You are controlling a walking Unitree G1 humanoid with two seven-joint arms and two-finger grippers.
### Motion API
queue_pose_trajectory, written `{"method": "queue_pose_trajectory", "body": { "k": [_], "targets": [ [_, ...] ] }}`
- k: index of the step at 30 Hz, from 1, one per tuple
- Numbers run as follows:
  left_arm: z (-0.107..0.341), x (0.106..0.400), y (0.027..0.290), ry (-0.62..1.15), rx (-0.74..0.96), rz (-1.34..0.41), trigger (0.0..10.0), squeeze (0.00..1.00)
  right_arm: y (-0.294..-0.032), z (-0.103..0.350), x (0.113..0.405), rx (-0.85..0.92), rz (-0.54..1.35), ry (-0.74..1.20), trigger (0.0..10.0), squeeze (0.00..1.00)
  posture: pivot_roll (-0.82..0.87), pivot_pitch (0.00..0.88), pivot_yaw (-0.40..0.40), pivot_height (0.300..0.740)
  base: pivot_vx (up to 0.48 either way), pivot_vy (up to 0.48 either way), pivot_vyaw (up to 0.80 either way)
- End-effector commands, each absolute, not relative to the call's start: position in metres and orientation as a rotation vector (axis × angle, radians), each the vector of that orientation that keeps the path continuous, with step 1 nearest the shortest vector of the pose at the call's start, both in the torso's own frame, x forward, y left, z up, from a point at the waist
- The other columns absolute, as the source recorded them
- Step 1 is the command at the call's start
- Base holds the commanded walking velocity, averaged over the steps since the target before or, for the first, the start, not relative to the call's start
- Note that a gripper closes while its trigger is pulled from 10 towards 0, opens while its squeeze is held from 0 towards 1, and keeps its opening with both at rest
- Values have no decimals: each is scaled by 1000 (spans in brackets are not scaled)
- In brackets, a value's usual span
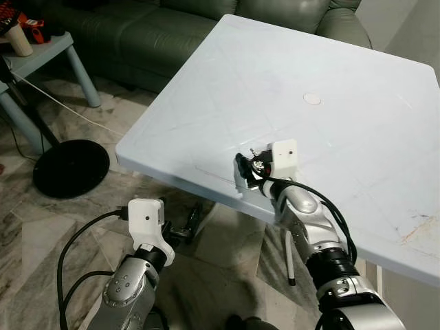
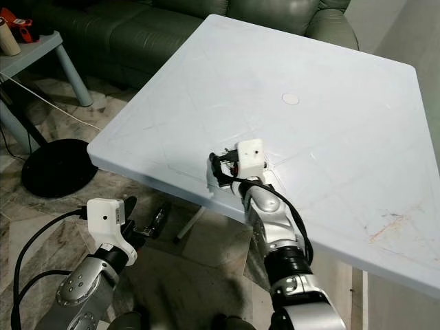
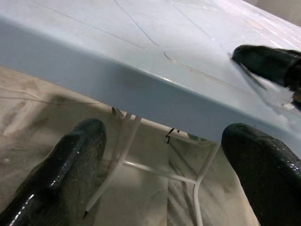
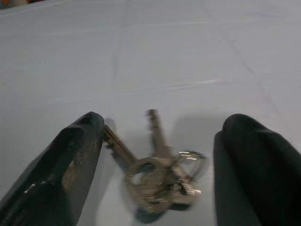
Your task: Hang keys on a hook
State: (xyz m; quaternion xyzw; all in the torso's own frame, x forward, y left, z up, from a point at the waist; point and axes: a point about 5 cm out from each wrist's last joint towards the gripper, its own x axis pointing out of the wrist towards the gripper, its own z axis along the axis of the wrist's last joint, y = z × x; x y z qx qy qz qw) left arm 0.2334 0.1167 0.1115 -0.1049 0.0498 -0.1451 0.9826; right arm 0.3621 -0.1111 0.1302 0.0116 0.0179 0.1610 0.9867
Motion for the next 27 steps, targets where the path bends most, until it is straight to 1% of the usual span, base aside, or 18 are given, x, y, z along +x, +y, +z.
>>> {"method": "queue_pose_trajectory", "body": {
  "k": [1, 7, 8, 9, 14, 19, 27],
  "targets": [
    [112, 231, 113, 111, -208, -302, 10000, 0, -120, 124, 360, 41, 309, 46, 0, 0, 102, 229, -99, 732, 0, 0, 0],
    [112, 232, 112, 114, -210, -308, 10000, 0, -124, 122, 359, 43, 309, 30, 0, 0, 93, 228, -92, 732, 0, 0, 0],
    [112, 232, 112, 114, -210, -310, 10000, 0, -124, 121, 359, 39, 312, 46, 8118, 0, 92, 231, -91, 732, 0, 0, 0],
    [112, 232, 111, 114, -210, -311, 10000, 0, -124, 121, 358, 49, 336, 37, 10000, 0, 93, 229, -90, 732, 0, 0, 0],
    [112, 233, 111, 115, -209, -312, 10000, 0, -126, 120, 356, 57, 401, 19, 10000, 0, 91, 229, -87, 732, 0, 0, 0],
    [112, 234, 111, 117, -211, -313, 10000, 0, -129, 124, 352, 94, 480, -40, 10000, 0, 91, 229, -87, 732, 0, 0, 0],
    [113, 235, 109, 116, -212, -321, 10000, 0, -135, 124, 354, 90, 451, -35, 10000, 0, 79, 228, -76, 732, 0, 0, 0]
  ]
}}
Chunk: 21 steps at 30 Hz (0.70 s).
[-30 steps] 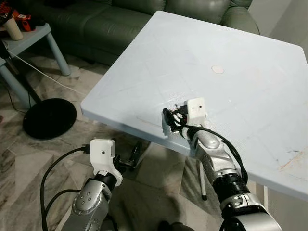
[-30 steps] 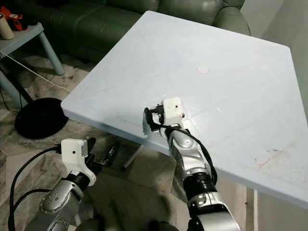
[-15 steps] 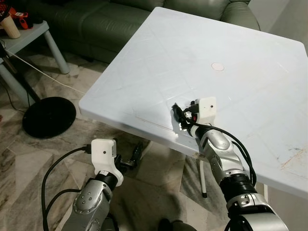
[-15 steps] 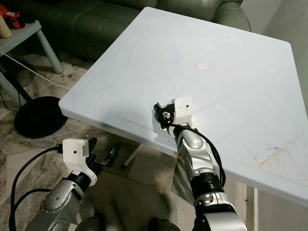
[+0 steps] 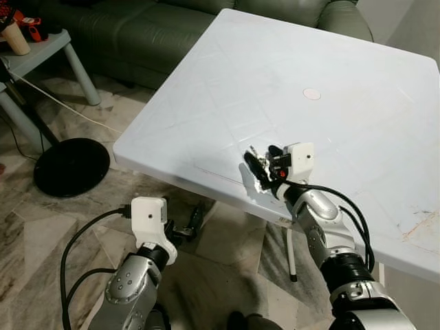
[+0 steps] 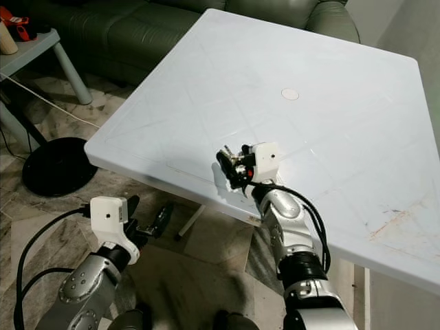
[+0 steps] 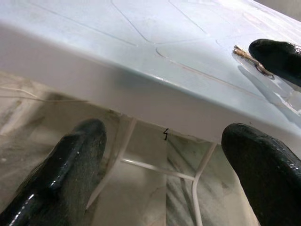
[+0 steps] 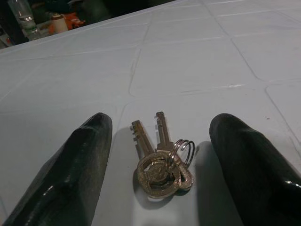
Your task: Hang keys on a hook
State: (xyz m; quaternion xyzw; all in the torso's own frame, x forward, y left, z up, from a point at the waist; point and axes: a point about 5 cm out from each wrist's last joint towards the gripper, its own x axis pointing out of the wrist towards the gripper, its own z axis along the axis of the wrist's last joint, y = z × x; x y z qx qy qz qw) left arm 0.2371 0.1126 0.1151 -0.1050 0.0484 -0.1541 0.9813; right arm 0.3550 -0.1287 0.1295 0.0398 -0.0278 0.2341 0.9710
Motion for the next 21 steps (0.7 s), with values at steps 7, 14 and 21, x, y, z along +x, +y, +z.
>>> {"method": "queue_pose_trajectory", "body": {
  "k": [7, 14, 21],
  "targets": [
    [113, 237, 109, 114, -213, -326, 10000, 0, -142, 124, 352, 73, 474, -63, 0, 0, 79, 223, -73, 732, 0, 0, 0],
    [113, 237, 110, 116, -210, -326, 10000, 0, -149, 120, 351, 55, 464, -51, 0, 0, 81, 230, -72, 732, 0, 0, 0],
    [113, 237, 109, 116, -211, -327, 10000, 0, -152, 120, 351, 41, 464, -46, 3843, 0, 80, 230, -71, 732, 0, 0, 0]
  ]
}}
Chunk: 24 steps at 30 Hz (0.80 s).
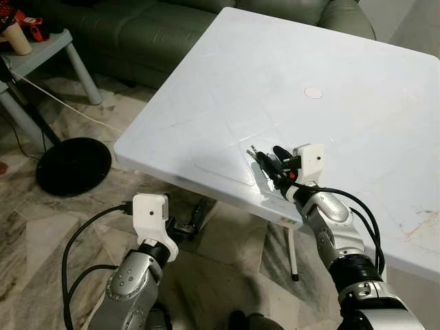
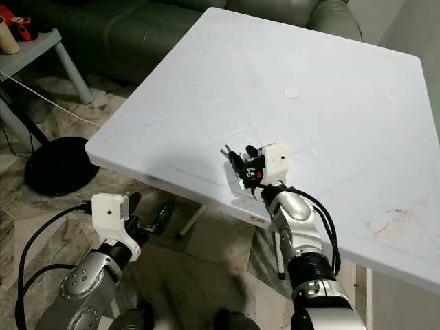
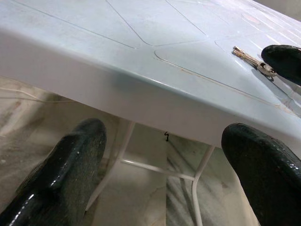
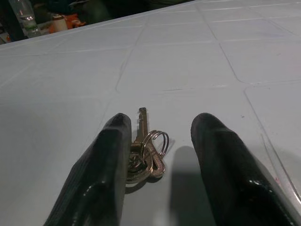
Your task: Hang keys on a hook
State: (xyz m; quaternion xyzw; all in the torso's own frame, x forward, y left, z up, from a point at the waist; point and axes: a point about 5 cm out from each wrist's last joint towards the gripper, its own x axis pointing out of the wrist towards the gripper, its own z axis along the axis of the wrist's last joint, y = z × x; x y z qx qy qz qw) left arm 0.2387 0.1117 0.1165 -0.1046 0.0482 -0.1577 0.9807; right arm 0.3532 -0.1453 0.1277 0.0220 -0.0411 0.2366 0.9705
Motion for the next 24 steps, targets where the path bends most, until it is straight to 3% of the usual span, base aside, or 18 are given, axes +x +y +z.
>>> {"method": "queue_pose_trajectory", "body": {
  "k": [1, 2, 3, 4, 5, 8, 9, 10, 11, 14, 16, 23, 24],
  "targets": [
    [113, 237, 109, 116, -211, -328, 10000, 0, -152, 120, 351, 43, 471, -53, 980, 0, 80, 230, -71, 732, 0, 0, 0],
    [113, 237, 109, 116, -211, -328, 10000, 0, -152, 121, 351, 46, 479, -57, 235, 0, 80, 229, -71, 732, 0, 0, 0],
    [114, 237, 109, 115, -211, -328, 10000, 0, -152, 121, 351, 44, 477, -57, 3843, 0, 80, 228, -70, 732, 0, 0, 0],
    [114, 237, 109, 115, -211, -328, 10000, 0, -152, 121, 351, 44, 477, -57, 3843, 0, 80, 228, -70, 732, 0, 0, 0],
    [114, 238, 109, 115, -211, -328, 10000, 0, -152, 121, 351, 43, 479, -57, 2941, 0, 80, 228, -70, 732, 0, 0, 0],
    [114, 238, 109, 115, -210, -328, 10000, 0, -152, 121, 351, 40, 481, -63, 2706, 0, 80, 226, -70, 732, 0, 0, 0],
    [114, 238, 109, 114, -210, -328, 10000, 0, -152, 121, 351, 36, 481, -62, 0, 0, 81, 226, -70, 732, 0, 0, 0],
    [114, 238, 109, 114, -210, -328, 10000, 0, -153, 121, 351, 32, 480, -60, 0, 0, 81, 226, -70, 732, 0, 0, 0],
    [114, 238, 109, 114, -211, -329, 10000, 0, -153, 121, 352, 21, 478, -53, 7569, 0, 80, 225, -71, 732, 0, 0, 0],
    [114, 238, 109, 114, -210, -328, 10000, 0, -153, 121, 352, 21, 484, -54, 7451, 0, 80, 226, -72, 732, 0, 0, 0],
    [114, 238, 109, 113, -211, -328, 10000, 0, -154, 121, 352, 16, 484, -54, 10000, 0, 79, 225, -73, 732, 0, 0, 0],
    [113, 238, 108, 115, -214, -330, 10000, 0, -156, 122, 353, 11, 476, -53, 10000, 0, 81, 219, -74, 732, 0, 0, 0],
    [114, 238, 108, 115, -214, -330, 10000, 0, -156, 122, 353, 16, 480, -58, 4824, 0, 82, 219, -75, 732, 0, 0, 0]
  ]
}}
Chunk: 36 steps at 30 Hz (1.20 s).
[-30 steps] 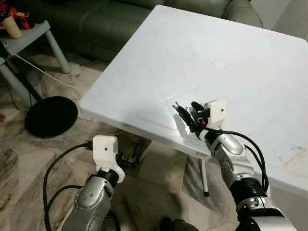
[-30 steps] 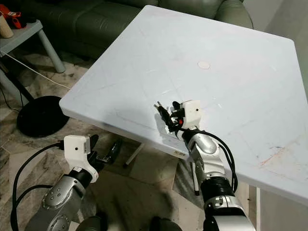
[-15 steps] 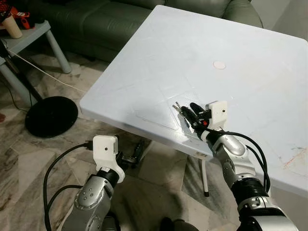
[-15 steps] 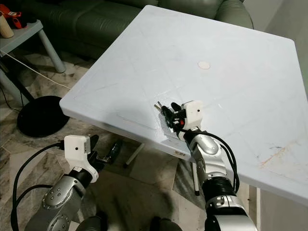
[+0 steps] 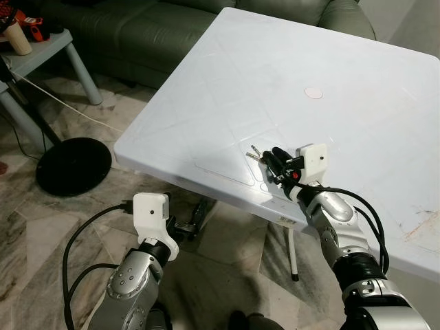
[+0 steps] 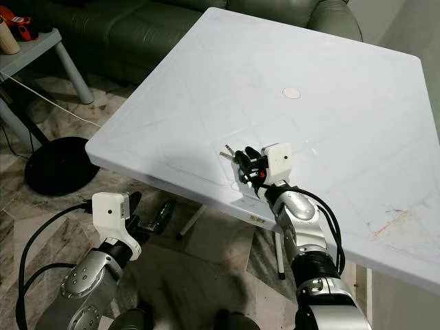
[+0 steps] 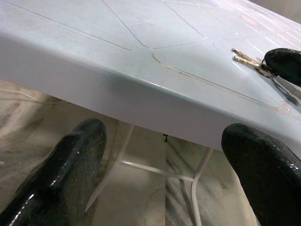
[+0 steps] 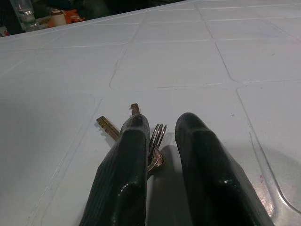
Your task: Hang keys on a hook
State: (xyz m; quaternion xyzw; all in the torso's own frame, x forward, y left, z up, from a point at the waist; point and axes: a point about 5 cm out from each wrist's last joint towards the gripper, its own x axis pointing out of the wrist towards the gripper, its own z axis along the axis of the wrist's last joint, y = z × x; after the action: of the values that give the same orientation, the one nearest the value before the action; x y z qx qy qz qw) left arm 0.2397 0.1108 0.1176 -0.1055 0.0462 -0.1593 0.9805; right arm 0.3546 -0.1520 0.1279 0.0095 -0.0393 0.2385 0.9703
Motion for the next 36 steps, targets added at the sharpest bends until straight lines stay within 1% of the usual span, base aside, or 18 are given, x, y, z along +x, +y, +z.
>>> {"method": "queue_pose_trajectory", "body": {
  "k": [1, 2, 3, 4, 5, 6, 7, 8, 9, 10, 23, 24, 25, 26, 32, 36],
  "targets": [
    [114, 238, 108, 114, -215, -330, 10000, 0, -156, 123, 353, 20, 483, -62, 4824, 0, 82, 219, -75, 732, 0, 0, 0],
    [114, 238, 108, 114, -215, -330, 10000, 0, -156, 123, 353, 20, 483, -62, 4824, 0, 82, 219, -75, 732, 0, 0, 0],
    [114, 238, 107, 113, -215, -331, 10000, 0, -156, 123, 354, 15, 472, -61, 6039, 0, 83, 213, -75, 732, 0, 0, 0],
    [114, 238, 107, 113, -215, -331, 10000, 0, -156, 123, 354, 15, 472, -61, 6039, 0, 83, 213, -75, 732, 0, 0, 0],
    [113, 237, 107, 113, -214, -331, 10000, 0, -157, 123, 354, 14, 467, -61, 4980, 0, 84, 214, -75, 732, 0, 0, 0],
    [113, 237, 107, 113, -215, -331, 10000, 0, -157, 123, 354, 15, 468, -62, 4980, 0, 84, 214, -75, 732, 0, 0, 0],
    [113, 237, 107, 113, -215, -332, 10000, 0, -156, 124, 354, 20, 472, -67, 784, 0, 84, 211, -75, 732, 0, 0, 0],
    [113, 237, 107, 113, -214, -333, 10000, 0, -156, 124, 354, 24, 476, -71, 784, 0, 84, 211, -75, 732, 0, 0, 0],
    [113, 238, 107, 113, -215, -333, 10000, 0, -157, 124, 355, 18, 467, -65, 2784, 0, 84, 208, -75, 732, 0, 0, 0],
    [113, 238, 107, 113, -215, -334, 10000, 0, -158, 124, 356, 12, 455, -57, 10000, 0, 84, 208, -75, 732, 0, 0, 0],
    [113, 237, 106, 113, -216, -337, 10000, 0, -159, 124, 357, 16, 450, -52, 10000, 0, 84, 205, -74, 732, 0, 0, 0],
    [113, 237, 106, 114, -216, -336, 10000, 0, -160, 124, 357, 20, 445, -52, 3725, 0, 84, 208, -74, 732, 0, 0, 0],
    [113, 237, 106, 114, -216, -336, 10000, 0, -160, 124, 357, 20, 445, -52, 3725, 0, 84, 208, -74, 732, 0, 0, 0],
    [113, 237, 106, 114, -216, -336, 10000, 0, -160, 125, 358, 34, 438, -56, 0, 0, 84, 208, -74, 732, 0, 0, 0],
    [114, 237, 106, 114, -218, -332, 10000, 0, -162, 131, 358, 47, 428, -99, 0, 0, 85, 211, -76, 732, 0, 0, 0],
    [113, 237, 106, 114, -220, -329, 10000, 0, -162, 143, 359, 151, 431, -168, 0, 0, 84, 211, -76, 732, 0, 0, 0]
  ]
}}
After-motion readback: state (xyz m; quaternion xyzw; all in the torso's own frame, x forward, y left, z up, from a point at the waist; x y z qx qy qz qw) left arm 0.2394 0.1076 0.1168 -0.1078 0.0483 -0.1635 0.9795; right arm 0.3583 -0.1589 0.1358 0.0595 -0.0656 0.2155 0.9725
